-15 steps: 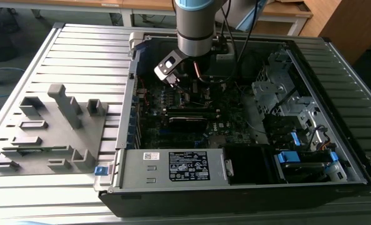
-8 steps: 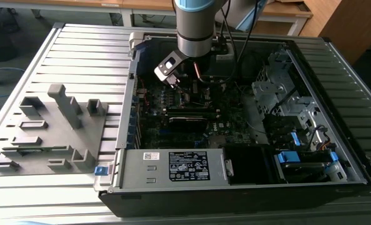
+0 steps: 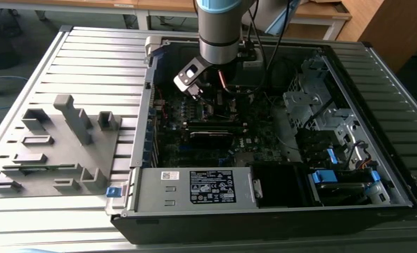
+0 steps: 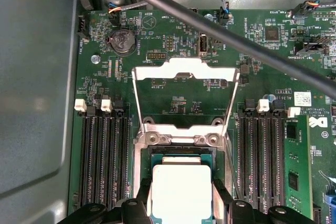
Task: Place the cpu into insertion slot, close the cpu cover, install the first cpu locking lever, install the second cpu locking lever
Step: 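Place the cpu into insertion slot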
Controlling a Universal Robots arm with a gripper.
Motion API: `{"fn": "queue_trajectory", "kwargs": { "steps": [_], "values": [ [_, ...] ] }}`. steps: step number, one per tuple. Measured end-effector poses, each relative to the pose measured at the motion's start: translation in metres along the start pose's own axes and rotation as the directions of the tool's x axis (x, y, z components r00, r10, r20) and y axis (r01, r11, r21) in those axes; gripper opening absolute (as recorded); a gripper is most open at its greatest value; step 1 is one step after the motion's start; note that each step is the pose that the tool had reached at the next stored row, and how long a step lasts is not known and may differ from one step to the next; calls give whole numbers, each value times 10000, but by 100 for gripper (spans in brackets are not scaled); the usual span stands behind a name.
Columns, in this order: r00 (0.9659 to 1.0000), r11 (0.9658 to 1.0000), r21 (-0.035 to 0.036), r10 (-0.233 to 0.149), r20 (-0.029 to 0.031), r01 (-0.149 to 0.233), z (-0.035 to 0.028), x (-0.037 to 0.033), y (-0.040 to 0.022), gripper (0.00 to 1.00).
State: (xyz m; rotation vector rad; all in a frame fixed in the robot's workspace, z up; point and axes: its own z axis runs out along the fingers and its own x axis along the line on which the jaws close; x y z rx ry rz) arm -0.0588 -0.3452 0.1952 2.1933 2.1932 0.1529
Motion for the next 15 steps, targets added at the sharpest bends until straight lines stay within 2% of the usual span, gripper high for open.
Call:
{"fn": "queue_trajectory", "kwargs": {
  "steps": [15],
  "values": [
    [9999, 9999, -6, 135, 13, -135, 18, -1, 4, 54]
  ]
}}
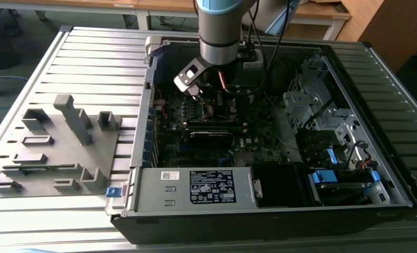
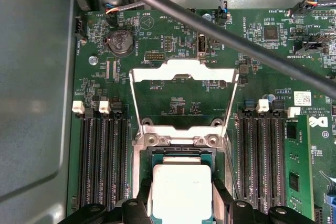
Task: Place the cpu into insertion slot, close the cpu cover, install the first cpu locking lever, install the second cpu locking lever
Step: 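Place the cpu into insertion slot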
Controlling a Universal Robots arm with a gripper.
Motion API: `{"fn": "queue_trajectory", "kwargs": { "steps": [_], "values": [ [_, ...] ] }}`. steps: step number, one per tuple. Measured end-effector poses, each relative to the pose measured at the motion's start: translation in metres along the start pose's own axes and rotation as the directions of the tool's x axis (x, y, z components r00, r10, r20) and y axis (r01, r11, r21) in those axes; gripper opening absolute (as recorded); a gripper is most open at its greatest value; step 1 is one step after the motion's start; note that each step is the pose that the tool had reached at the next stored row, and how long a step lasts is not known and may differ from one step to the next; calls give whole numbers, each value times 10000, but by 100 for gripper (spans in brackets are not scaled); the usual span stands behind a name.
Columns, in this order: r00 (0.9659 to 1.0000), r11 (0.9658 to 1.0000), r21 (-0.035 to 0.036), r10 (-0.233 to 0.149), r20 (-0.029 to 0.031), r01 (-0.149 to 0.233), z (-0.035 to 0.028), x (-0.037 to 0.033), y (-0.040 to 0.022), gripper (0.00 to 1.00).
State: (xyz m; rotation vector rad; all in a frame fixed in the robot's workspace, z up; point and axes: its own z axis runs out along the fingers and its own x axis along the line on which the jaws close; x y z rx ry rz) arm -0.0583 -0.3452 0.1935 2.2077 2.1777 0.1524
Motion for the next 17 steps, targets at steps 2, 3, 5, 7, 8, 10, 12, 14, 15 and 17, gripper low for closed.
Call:
{"fn": "queue_trajectory", "kwargs": {
  "steps": [2, 3, 5, 7, 8, 10, 12, 14, 15, 17],
  "values": [
    [10000, 10000, 0, 3, 0, -3, 0, 0, 0, 54],
    [10000, 10000, -1, 4, -1, -4, -1, 0, 0, 54],
    [10000, 10000, -2, 4, -4, -4, -8, 1, 1, 54],
    [10000, 10000, -2, 4, -2, -4, -14, 1, 2, 54],
    [10000, 10000, -2, 4, -2, -4, -14, 1, 1, 54],
    [10000, 10000, -1, 4, -2, -4, -15, 1, 1, 54],
    [10000, 10000, 0, 5, 0, -5, -14, 1, 5, 54],
    [10000, 10000, 0, 4, 1, -4, -14, 1, 8, 54],
    [10000, 10000, 0, 4, 0, -4, -13, 1, 10, 54],
    [10000, 10000, 0, 4, 0, -4, -13, 1, 11, 54]
  ]
}}
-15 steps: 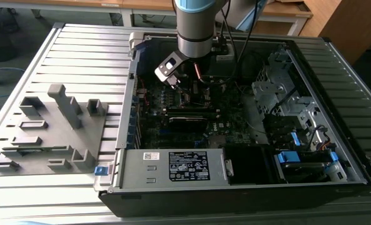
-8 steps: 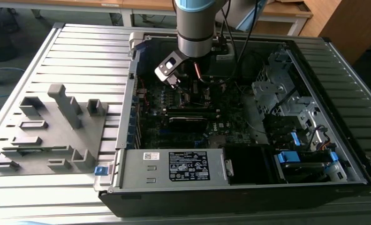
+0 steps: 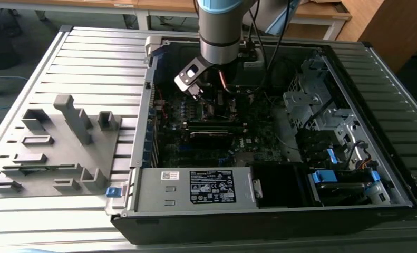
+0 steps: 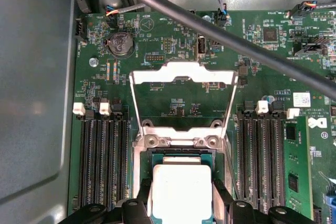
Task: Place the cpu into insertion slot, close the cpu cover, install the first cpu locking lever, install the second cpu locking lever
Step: 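Place the cpu into insertion slot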
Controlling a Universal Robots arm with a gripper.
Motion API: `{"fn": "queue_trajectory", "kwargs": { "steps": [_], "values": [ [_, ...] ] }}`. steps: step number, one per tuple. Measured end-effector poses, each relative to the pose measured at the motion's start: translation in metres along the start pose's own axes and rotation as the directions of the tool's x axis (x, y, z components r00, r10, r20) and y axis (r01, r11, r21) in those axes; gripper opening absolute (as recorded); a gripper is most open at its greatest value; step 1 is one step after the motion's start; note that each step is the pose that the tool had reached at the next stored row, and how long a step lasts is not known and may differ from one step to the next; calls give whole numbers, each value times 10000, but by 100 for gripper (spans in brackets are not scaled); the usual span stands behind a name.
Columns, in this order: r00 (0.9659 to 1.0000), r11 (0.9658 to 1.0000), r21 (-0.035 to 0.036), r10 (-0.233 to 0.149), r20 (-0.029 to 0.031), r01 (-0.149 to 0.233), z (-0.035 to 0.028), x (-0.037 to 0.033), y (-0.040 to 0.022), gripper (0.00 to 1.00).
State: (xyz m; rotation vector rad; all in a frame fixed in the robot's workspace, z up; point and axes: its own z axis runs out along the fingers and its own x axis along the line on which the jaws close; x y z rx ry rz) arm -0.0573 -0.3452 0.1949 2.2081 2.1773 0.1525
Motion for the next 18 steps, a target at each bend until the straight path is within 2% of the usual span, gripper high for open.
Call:
{"fn": "queue_trajectory", "kwargs": {
  "steps": [10, 18],
  "values": [
    [10000, 10000, 0, 0, 0, 0, 1, 0, 5, 54],
    [10000, 10000, 1, -1, 2, 1, 28, -1, 2, 54]
  ]
}}
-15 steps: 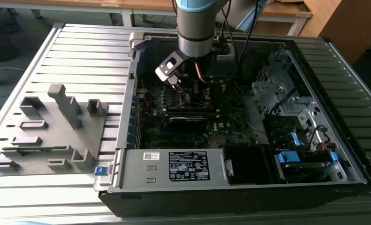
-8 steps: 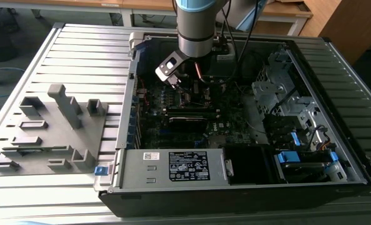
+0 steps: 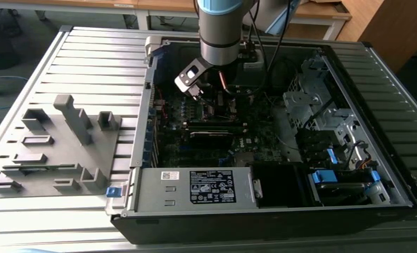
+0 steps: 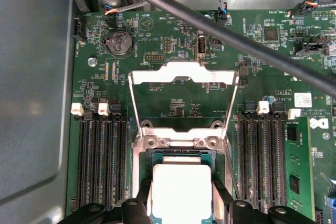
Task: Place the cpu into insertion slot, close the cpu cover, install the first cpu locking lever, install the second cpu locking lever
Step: 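Place the cpu into insertion slot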
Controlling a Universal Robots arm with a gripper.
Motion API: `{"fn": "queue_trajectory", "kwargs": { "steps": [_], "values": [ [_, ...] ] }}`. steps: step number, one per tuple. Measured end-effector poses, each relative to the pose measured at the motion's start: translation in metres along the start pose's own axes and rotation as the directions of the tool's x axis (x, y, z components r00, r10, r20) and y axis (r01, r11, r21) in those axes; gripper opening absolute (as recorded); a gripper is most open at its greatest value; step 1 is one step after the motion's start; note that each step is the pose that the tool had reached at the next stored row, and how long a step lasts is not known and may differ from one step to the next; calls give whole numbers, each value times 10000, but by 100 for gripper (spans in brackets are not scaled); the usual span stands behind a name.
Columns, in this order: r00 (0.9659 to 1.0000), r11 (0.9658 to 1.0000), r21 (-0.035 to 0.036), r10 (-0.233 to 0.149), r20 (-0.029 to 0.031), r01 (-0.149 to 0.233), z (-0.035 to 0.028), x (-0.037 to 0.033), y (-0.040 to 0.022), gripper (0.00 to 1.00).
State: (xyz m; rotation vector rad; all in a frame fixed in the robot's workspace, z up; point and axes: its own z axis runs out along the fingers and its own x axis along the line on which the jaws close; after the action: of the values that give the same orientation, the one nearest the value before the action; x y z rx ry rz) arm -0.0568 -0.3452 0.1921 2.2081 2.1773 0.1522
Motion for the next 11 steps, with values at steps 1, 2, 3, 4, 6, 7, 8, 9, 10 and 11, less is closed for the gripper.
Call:
{"fn": "queue_trajectory", "kwargs": {
  "steps": [1, 2, 3, 4, 6, 7, 8, 9, 10, 11],
  "values": [
    [10000, 10000, 0, 0, 1, 0, 0, 0, 0, 54],
    [10000, 10000, 0, 0, 0, 0, 0, 0, 0, 54],
    [10000, 10000, -1, 0, -1, 0, 0, 0, 0, 54],
    [10000, 10000, 0, 0, -1, 0, 0, 0, 0, 54],
    [10000, 10000, -1, 0, 0, 0, 2, 0, 0, 54],
    [10000, 10000, 0, 0, 1, 0, 5, -1, -1, 54],
    [10000, 10000, 1, 0, 1, 0, 5, -1, -1, 54],
    [10000, 10000, 1, 0, 2, 0, 5, -1, -1, 54],
    [10000, 10000, 1, 0, 2, 0, 6, -1, -1, 54],
    [10000, 10000, 1, 0, 2, 0, 6, 0, -1, 54]
  ]
}}
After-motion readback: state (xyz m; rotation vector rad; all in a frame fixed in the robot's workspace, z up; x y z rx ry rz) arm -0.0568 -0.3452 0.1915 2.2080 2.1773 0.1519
